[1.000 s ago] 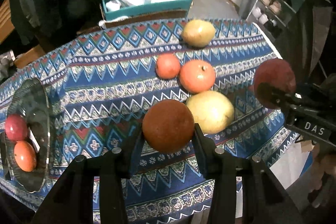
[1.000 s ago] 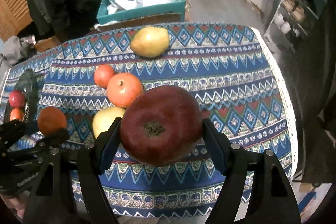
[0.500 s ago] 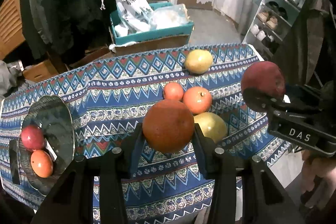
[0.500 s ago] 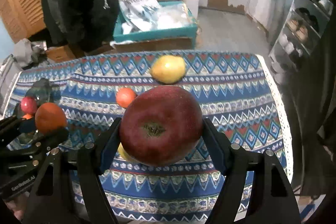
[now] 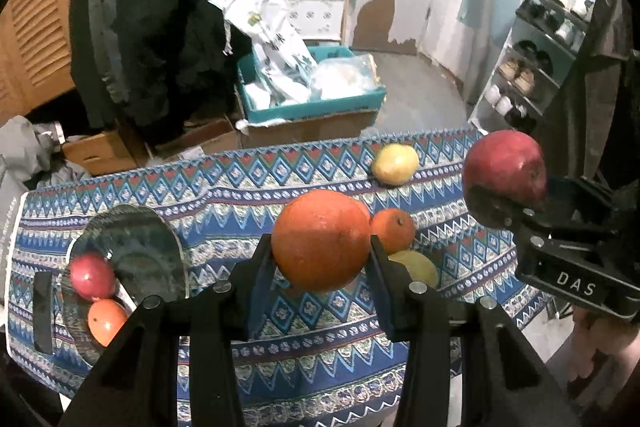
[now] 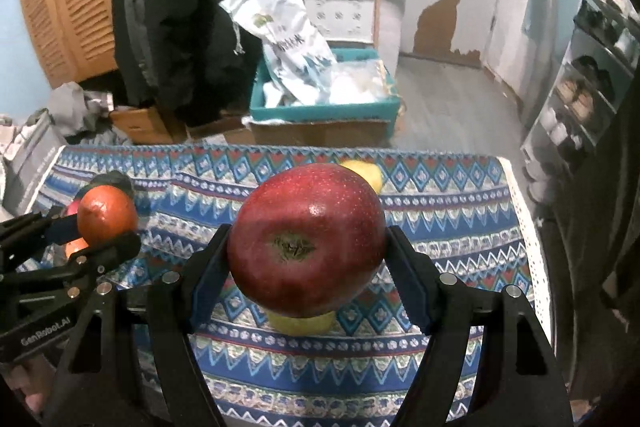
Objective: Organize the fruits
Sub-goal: 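Carry the orange in the left tool and the red apple in the right tool to the glass plate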
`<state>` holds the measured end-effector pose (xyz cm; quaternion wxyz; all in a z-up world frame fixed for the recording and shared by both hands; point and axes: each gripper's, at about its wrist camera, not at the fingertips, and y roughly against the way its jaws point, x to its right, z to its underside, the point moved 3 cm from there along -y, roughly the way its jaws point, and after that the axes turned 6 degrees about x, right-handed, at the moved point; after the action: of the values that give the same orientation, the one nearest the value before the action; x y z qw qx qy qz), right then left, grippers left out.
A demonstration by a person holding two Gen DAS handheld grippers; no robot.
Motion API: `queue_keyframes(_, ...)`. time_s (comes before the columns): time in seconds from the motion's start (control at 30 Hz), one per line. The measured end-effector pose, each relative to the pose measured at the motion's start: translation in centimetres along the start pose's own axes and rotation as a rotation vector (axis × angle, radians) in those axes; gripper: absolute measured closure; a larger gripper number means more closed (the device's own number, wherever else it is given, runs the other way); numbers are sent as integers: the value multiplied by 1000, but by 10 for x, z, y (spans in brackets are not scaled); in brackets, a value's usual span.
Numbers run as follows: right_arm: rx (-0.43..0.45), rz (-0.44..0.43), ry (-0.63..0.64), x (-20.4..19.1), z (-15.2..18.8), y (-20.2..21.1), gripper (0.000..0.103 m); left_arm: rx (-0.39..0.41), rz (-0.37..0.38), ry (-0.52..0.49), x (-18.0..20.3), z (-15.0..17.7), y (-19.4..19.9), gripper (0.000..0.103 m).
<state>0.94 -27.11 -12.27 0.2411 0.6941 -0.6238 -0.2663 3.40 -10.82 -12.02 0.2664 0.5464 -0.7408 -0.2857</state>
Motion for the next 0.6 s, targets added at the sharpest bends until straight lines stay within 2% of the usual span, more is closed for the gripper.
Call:
queue_keyframes(0.4,53,-77,57,-42,-23,2,28,39,-28,81,-41,-11,15,58)
queue_keyframes(0.6,50,-108,73,-63,-30,-5,28,36,-61,120,-65,-9,17,58)
